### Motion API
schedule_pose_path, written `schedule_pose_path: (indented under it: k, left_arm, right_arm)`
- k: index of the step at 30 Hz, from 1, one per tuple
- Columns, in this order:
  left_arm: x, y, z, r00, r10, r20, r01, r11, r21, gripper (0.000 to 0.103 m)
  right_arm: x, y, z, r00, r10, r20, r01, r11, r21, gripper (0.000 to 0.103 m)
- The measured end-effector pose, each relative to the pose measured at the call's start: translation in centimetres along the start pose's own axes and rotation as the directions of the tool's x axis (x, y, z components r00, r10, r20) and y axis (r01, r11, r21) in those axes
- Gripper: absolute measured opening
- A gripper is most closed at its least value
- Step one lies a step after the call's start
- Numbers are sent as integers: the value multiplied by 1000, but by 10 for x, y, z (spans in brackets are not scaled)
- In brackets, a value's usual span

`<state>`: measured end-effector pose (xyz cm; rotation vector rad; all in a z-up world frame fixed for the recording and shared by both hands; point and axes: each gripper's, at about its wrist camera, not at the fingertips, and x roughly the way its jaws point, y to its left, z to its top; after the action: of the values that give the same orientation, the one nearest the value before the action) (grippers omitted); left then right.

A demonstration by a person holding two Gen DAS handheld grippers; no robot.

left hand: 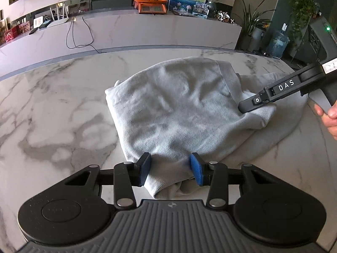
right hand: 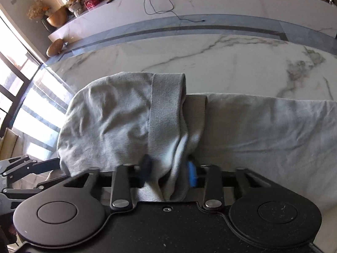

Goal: Fold clothes

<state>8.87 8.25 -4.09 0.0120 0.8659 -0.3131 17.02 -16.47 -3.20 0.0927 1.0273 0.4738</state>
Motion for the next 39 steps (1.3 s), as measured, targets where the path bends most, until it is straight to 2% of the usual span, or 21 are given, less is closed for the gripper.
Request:
schedule_pose_path:
  k: [7, 10, 13, 16, 21, 23, 28, 35, 39]
  left_arm:
    - [-20, 5, -6, 997, 45, 57, -46, 999, 9, 52]
    - [-27, 3, -10, 998, 26, 58, -26, 1000, -11, 54]
    - [-33, -4, -16, 998, 2, 68, 0, 1000, -19, 58]
    - [-34, -13, -19, 997, -15, 80, 18, 999, -42, 59]
    - [-29, -28, -15, 994, -33, 108, 42, 996, -83, 59]
    - [-24, -37, -11, 993, -47, 111, 55, 996, -77, 59]
    - [-8, -69, 0, 992, -30, 120, 27, 999, 28, 59]
    - [12, -96, 21, 986, -63, 156, 61, 998, 13, 59]
    - [31, -126, 28, 986, -72, 148, 61, 995, 80, 59]
  right_arm:
    - [-36, 19, 6, 994, 9, 112, -5, 999, -39, 13]
    - [-59, 37, 14, 986, -19, 165, 36, 994, -101, 12]
    - [-83, 65, 24, 969, -65, 238, 110, 977, -184, 12]
    - [-113, 84, 32, 948, -98, 303, 176, 954, -243, 12]
    - [-156, 97, 49, 911, -148, 385, 267, 923, -277, 12]
    - [-174, 94, 54, 895, -176, 409, 303, 914, -270, 12]
    - [-216, 73, 70, 846, -264, 463, 401, 888, -227, 12]
    - [-247, 25, 81, 797, -353, 491, 475, 868, -147, 12]
    - [-258, -7, 84, 775, -390, 496, 496, 863, -97, 12]
